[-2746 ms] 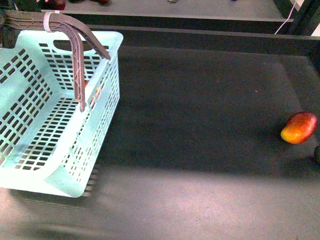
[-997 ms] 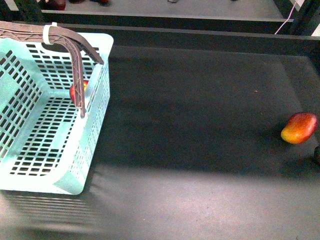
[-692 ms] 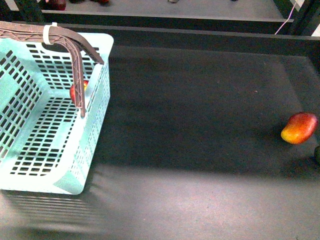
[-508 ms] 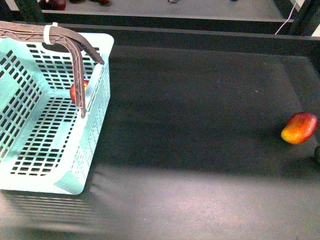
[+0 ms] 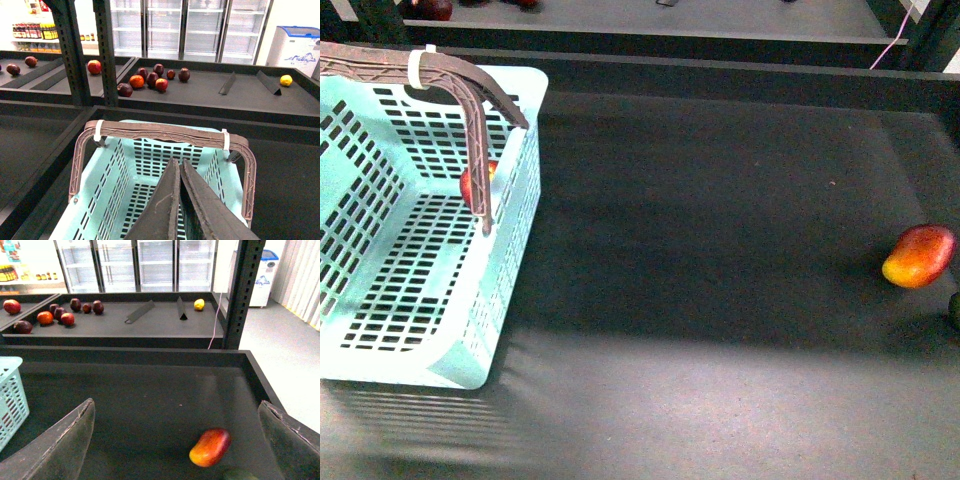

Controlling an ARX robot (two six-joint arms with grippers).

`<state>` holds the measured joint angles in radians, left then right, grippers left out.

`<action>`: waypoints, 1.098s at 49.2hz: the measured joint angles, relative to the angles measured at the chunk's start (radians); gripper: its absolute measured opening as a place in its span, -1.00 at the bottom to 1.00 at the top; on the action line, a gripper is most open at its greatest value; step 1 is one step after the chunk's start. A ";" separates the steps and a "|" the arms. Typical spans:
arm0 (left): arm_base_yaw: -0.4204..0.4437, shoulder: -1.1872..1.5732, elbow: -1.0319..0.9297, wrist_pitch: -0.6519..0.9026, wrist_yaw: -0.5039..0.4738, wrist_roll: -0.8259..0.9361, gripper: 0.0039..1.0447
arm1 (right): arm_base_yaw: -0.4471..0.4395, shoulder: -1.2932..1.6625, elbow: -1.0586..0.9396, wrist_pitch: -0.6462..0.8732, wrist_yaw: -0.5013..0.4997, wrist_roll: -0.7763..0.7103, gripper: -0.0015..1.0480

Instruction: Pick apple with right arm and hold basket with left

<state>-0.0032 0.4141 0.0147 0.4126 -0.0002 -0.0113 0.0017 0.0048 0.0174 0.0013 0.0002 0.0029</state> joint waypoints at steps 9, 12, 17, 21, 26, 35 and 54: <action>0.000 -0.099 0.000 -0.097 0.000 0.000 -0.94 | 0.000 0.000 0.000 0.000 0.000 0.000 0.83; 0.000 -0.121 0.000 -0.119 0.000 0.000 -0.94 | 0.000 0.000 0.000 0.000 0.000 0.000 0.83; 0.000 -0.164 0.000 -0.161 0.000 0.000 -0.94 | 0.000 0.000 0.000 0.000 0.000 0.000 0.83; 0.000 -0.195 0.000 -0.193 0.000 0.000 -0.94 | 0.000 0.000 0.000 0.000 0.000 0.000 0.83; 0.000 -0.225 0.000 -0.222 0.000 0.000 -0.94 | 0.000 0.000 0.000 0.000 0.000 0.000 0.83; 0.000 -0.383 0.000 -0.402 0.000 0.000 -0.94 | 0.000 0.000 0.000 0.000 0.000 0.000 0.83; 0.000 -0.408 0.000 -0.411 0.000 0.000 -0.94 | 0.000 0.000 0.000 0.000 0.000 0.000 0.83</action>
<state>-0.0036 0.0063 0.0147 0.0013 -0.0002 -0.0109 0.0017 0.0048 0.0174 0.0013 0.0002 0.0029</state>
